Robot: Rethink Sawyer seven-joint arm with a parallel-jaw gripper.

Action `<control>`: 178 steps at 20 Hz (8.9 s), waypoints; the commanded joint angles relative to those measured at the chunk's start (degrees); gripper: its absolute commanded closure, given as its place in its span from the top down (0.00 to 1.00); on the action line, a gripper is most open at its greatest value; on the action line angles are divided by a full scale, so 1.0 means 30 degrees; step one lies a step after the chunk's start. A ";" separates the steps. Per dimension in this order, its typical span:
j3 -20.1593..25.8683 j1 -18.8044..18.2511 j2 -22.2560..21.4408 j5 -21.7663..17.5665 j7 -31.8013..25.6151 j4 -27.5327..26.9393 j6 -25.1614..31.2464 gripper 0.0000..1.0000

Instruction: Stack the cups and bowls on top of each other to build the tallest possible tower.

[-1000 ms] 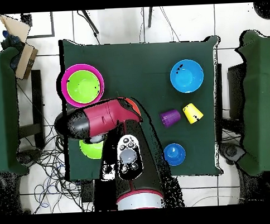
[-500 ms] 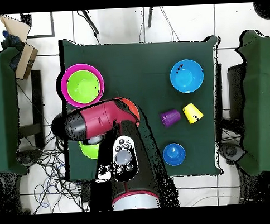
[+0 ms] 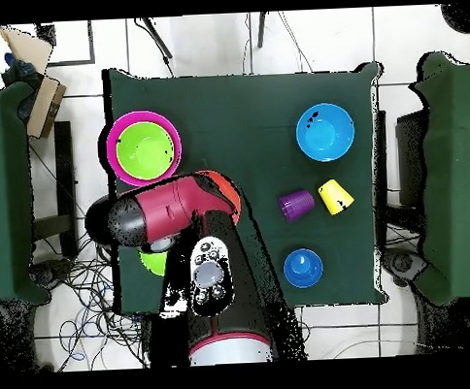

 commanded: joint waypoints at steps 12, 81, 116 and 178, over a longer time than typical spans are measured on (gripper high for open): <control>-0.0158 0.0712 0.1290 -0.1322 0.1781 0.0787 -0.1612 0.00; -0.0884 0.2149 0.2027 -0.0371 0.2616 -0.0316 -0.1152 0.00; -0.1728 0.3352 0.2514 0.0375 0.3302 -0.1036 -0.0891 0.00; -0.2102 0.3858 0.3029 0.1179 0.2884 -0.2301 0.0171 0.00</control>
